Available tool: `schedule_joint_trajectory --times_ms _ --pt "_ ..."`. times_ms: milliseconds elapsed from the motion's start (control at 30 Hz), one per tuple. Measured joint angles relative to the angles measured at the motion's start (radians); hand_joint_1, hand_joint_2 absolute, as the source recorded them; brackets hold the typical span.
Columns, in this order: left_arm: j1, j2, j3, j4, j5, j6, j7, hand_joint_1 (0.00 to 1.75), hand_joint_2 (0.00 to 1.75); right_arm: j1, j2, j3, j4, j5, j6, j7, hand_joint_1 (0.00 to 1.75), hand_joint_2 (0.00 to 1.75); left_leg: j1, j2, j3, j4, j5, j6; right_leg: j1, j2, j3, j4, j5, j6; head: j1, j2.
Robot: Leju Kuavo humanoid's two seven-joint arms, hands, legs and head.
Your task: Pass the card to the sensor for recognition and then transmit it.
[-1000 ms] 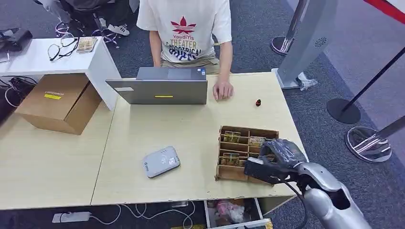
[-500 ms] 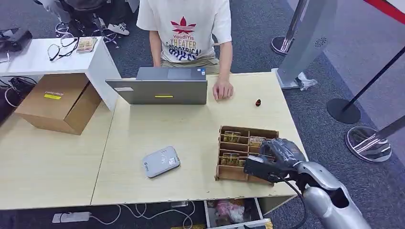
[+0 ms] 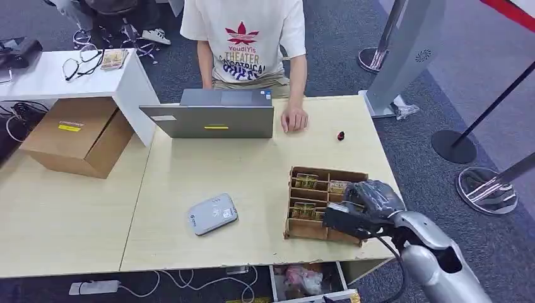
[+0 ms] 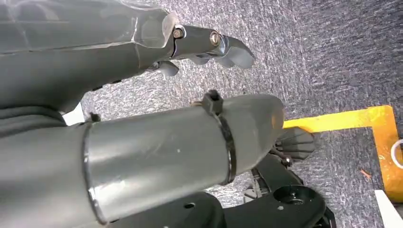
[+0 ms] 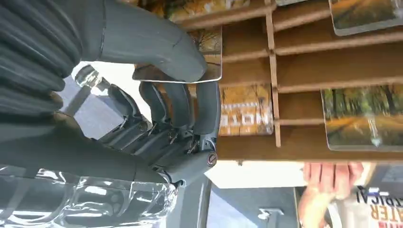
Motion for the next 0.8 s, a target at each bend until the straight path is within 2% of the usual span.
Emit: schedule_joint_trajectory --times_ms 267,300,467,533,800 --pt "-0.003 -0.001 0.000 0.000 -0.008 -0.006 0.000 0.00 0.00 -0.101 -0.009 -0.005 0.005 -0.022 0.030 -0.023 1.57 1.75 0.000 0.001 0.000 0.000 0.000 0.000 0.000 0.001 0.000 0.000 0.000 0.000 0.000 0.000" --pt "-0.003 -0.001 0.000 0.000 -0.009 -0.006 0.000 0.00 0.00 -0.116 -0.013 -0.005 0.008 -0.027 0.038 -0.026 1.52 1.75 0.000 0.001 0.000 0.000 0.000 0.000 0.000 0.001 0.000 0.000 0.000 0.000 0.000 0.000" --pt "-0.003 -0.002 0.000 0.000 -0.013 -0.006 0.000 0.00 0.00 -0.180 -0.027 -0.005 0.029 -0.048 0.055 -0.035 1.59 1.75 0.000 0.000 0.000 0.000 0.000 0.000 0.000 0.001 0.000 0.000 0.000 0.000 0.000 0.000" --pt "-0.003 -0.002 0.000 0.000 -0.018 -0.007 0.000 0.00 0.00 -0.208 -0.035 -0.002 0.039 -0.072 0.058 -0.038 1.55 1.75 0.000 0.000 0.000 0.000 0.000 0.000 0.000 0.001 0.000 0.000 0.000 0.000 0.000 0.000" --pt "-0.009 -0.005 0.000 0.000 -0.032 -0.018 0.000 0.00 0.00 -0.370 -0.074 0.023 0.101 -0.148 0.107 -0.060 1.55 1.75 0.000 0.000 0.000 0.000 0.001 0.000 0.000 0.001 0.000 0.000 0.000 0.000 0.000 0.000"
